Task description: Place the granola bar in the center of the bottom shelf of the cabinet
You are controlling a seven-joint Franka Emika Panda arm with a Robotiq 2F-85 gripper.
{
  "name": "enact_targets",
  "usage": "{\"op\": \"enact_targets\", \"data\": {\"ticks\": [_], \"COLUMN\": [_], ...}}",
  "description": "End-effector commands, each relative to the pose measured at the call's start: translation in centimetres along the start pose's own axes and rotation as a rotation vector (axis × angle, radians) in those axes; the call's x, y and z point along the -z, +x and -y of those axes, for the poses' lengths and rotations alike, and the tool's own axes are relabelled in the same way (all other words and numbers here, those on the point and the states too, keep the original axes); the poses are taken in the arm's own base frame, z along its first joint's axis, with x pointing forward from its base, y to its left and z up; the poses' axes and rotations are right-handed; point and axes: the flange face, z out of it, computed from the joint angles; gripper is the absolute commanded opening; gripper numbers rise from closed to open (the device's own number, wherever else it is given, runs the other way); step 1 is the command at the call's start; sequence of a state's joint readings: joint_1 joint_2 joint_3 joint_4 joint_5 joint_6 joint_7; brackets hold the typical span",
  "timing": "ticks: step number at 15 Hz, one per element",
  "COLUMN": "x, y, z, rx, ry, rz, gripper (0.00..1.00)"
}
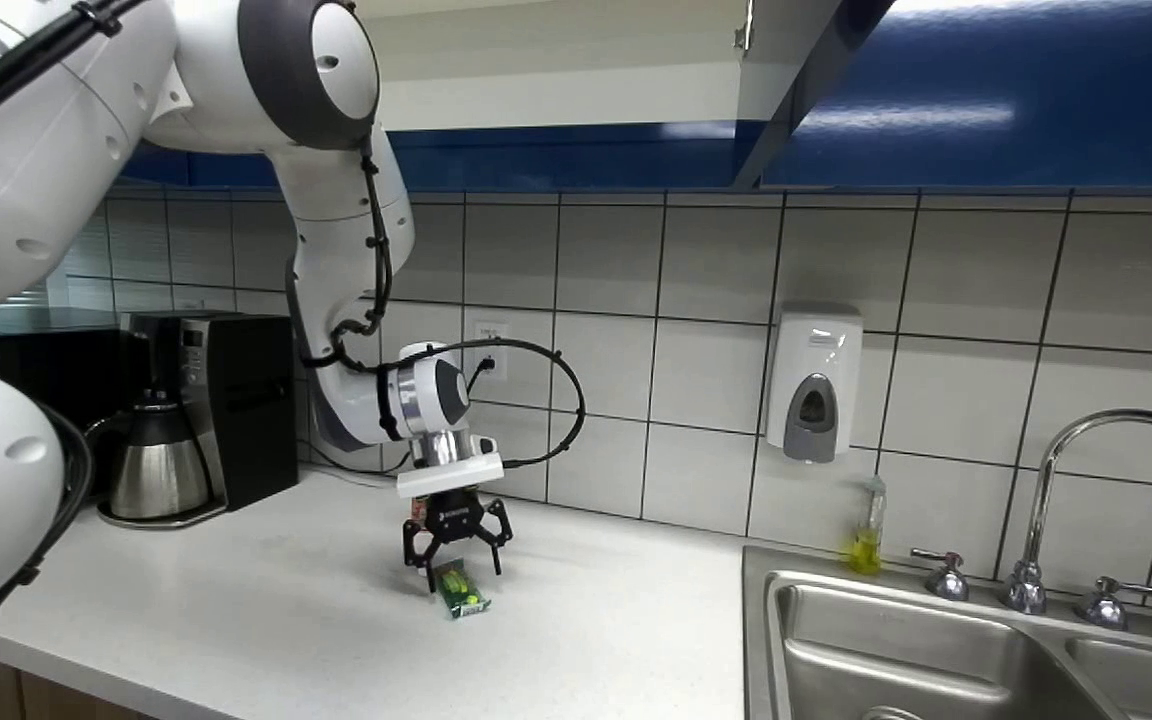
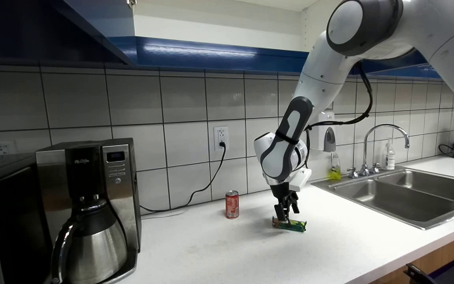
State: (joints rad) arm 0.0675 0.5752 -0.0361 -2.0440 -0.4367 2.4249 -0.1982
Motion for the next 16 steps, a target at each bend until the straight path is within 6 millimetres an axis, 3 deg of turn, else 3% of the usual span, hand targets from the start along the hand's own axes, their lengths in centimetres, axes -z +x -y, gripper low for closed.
{"op": "enact_targets", "data": {"ticks": [1, 9, 10, 12, 16], "x": [-0.07, -0.43, -0.48, -0.66, -0.97], "y": [0.86, 0.72, 0.70, 0.67, 0.58], "z": [-0.15, 0.07, 0.10, 0.19, 0.47], "rx": [0.055, 0.067, 0.068, 0.071, 0.075], "ry": [-0.011, -0.001, 0.000, 0.009, 0.024], "rz": [-0.023, -0.019, -0.019, -0.018, -0.016], "gripper": [1.00, 1.00, 0.75, 0.66, 0.34]}}
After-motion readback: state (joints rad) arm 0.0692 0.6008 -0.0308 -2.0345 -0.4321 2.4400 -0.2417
